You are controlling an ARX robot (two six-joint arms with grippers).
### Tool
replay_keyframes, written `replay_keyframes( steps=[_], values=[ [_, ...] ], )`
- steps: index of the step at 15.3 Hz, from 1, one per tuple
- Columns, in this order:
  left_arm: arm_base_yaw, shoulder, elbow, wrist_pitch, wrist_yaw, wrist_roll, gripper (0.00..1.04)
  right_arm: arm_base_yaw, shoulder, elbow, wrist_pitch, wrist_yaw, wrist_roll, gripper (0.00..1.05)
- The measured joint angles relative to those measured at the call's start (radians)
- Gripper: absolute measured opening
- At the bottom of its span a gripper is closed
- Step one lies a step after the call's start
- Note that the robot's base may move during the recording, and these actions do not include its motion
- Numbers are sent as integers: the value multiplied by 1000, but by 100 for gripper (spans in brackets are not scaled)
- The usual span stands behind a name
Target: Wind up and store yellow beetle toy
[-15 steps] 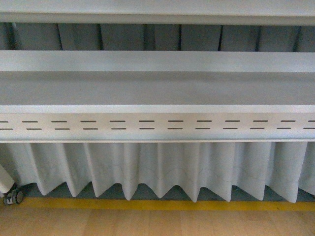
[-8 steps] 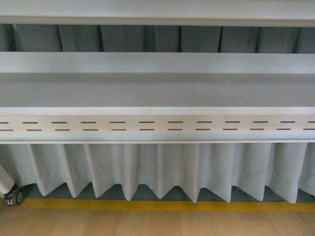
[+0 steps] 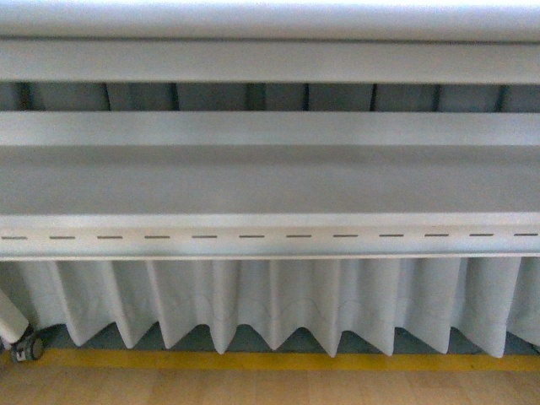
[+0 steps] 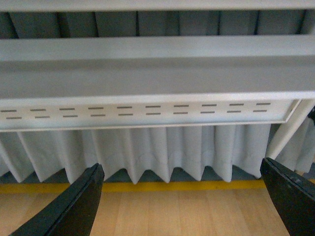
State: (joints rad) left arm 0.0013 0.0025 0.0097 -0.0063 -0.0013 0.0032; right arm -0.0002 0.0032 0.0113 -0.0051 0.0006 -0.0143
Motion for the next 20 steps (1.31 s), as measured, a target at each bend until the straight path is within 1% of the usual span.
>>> replay_keyframes(
  steps=[20],
  values=[
    [0,0,0,0,2,0,98,0,0,0,2,1,0,98]
  ],
)
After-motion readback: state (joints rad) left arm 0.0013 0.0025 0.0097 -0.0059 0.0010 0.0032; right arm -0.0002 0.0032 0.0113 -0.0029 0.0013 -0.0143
